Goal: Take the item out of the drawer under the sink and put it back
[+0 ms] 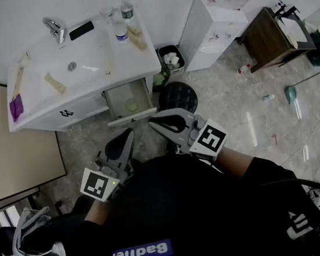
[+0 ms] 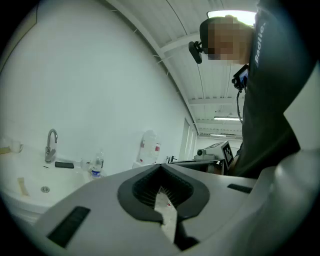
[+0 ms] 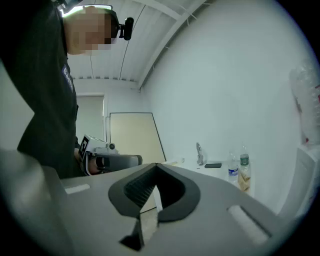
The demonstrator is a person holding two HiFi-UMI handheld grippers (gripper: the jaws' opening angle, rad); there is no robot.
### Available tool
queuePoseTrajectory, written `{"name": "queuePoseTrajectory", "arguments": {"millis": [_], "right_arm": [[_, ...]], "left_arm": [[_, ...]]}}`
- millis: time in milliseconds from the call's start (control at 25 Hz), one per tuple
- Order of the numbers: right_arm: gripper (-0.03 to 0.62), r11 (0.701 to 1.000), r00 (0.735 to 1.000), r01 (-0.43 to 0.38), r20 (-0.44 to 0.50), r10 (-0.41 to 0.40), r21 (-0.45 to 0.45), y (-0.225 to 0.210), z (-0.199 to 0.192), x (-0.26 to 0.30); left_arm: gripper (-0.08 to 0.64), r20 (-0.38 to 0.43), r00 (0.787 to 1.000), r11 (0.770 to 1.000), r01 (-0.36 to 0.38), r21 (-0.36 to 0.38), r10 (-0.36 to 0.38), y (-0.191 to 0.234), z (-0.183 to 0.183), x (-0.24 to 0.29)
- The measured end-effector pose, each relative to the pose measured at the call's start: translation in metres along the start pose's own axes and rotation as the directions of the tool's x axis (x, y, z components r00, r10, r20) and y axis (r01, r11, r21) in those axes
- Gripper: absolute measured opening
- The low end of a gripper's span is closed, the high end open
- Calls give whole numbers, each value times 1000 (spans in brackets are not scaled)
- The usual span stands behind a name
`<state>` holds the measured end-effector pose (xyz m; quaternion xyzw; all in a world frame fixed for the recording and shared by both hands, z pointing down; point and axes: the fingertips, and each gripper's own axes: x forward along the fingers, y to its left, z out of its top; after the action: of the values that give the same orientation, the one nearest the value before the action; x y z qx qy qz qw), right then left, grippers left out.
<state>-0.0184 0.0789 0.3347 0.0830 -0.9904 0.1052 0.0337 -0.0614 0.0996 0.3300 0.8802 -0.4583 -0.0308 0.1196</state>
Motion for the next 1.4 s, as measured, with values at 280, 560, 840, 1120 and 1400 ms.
{"name": "queuePoseTrajectory", "arguments": {"millis": [280,560,840,1120,1400], "right_arm": [[0,1000,1000,-6,-4,6,7,1,-3,-1],[0,1000,1000,-8,-12,8,14,-1,-5,-5],[0,999,1000,-22,-18,22,27,-7,-8,-7],[2,998,999,-40,-10,40,42,-15,-8,-12],[2,997,998,-60,-13,60,47,-24,-10,-15]], "left_arm": [[-2,-8,1000,1000,-3,2,3,-2,-4,-1],[-3,-15,1000,1000,-3,4,3,-6,-8,2],[-3,-19,1000,1000,-16,5,16,-6,-11,9],[-3,-21,999,999,-35,-3,35,-3,-11,15],[-3,-22,998,999,-52,-6,52,-4,-14,27]]}}
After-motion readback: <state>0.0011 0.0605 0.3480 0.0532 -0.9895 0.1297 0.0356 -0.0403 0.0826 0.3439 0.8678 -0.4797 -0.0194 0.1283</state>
